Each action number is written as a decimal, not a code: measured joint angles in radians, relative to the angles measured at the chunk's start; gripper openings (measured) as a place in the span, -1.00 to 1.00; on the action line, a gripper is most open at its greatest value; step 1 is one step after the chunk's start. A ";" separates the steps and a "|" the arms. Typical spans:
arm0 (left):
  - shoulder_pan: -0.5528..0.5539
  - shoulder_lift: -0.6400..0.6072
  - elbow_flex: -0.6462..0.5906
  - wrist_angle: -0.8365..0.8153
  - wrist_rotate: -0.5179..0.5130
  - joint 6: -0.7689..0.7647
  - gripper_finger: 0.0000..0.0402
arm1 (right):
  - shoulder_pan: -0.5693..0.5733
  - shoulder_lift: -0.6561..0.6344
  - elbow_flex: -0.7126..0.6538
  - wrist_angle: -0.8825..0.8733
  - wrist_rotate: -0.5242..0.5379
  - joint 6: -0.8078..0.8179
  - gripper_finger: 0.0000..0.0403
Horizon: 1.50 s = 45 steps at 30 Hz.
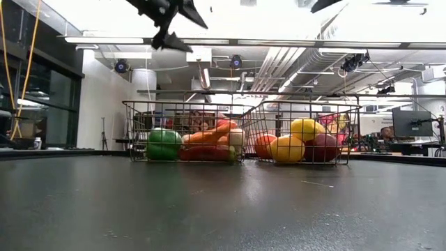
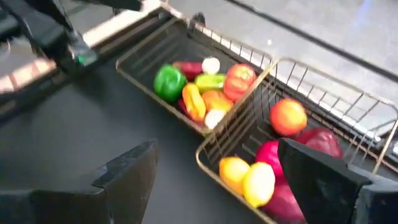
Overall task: Sort produce into baskets
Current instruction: Return to Home Position
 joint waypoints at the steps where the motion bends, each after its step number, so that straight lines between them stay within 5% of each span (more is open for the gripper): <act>1: -0.030 -0.008 0.000 0.000 0.002 0.013 0.97 | 0.000 0.000 0.000 -0.016 -0.014 0.000 0.60; 6: -0.209 -0.062 -0.061 0.168 -0.036 0.035 0.96 | 0.000 0.000 0.000 -0.079 -0.076 0.005 0.60; 15: -0.471 -0.258 -0.476 0.757 -0.184 -0.103 0.95 | 0.011 0.009 0.000 -0.101 -0.210 0.000 0.60; 24: -0.477 -0.547 -0.681 0.789 -0.221 -0.102 0.87 | 0.019 0.036 0.000 -0.132 -0.193 0.000 0.42; 29: -0.467 -0.733 -0.783 0.767 -0.220 -0.075 0.46 | 0.046 0.036 0.000 -0.222 -0.186 0.016 -0.12; 34: -0.468 -0.897 -0.938 0.779 -0.221 -0.124 -0.27 | 0.129 0.010 0.000 -0.335 -0.173 0.081 -0.88; 38: -0.467 -0.997 -1.059 0.804 -0.222 -0.158 -0.89 | 0.208 -0.039 0.000 -0.389 -0.153 0.183 -0.91; 45: -0.467 -1.134 -1.174 0.826 -0.256 -0.175 -0.98 | 0.336 -0.219 -0.178 -0.300 -0.112 0.415 -0.99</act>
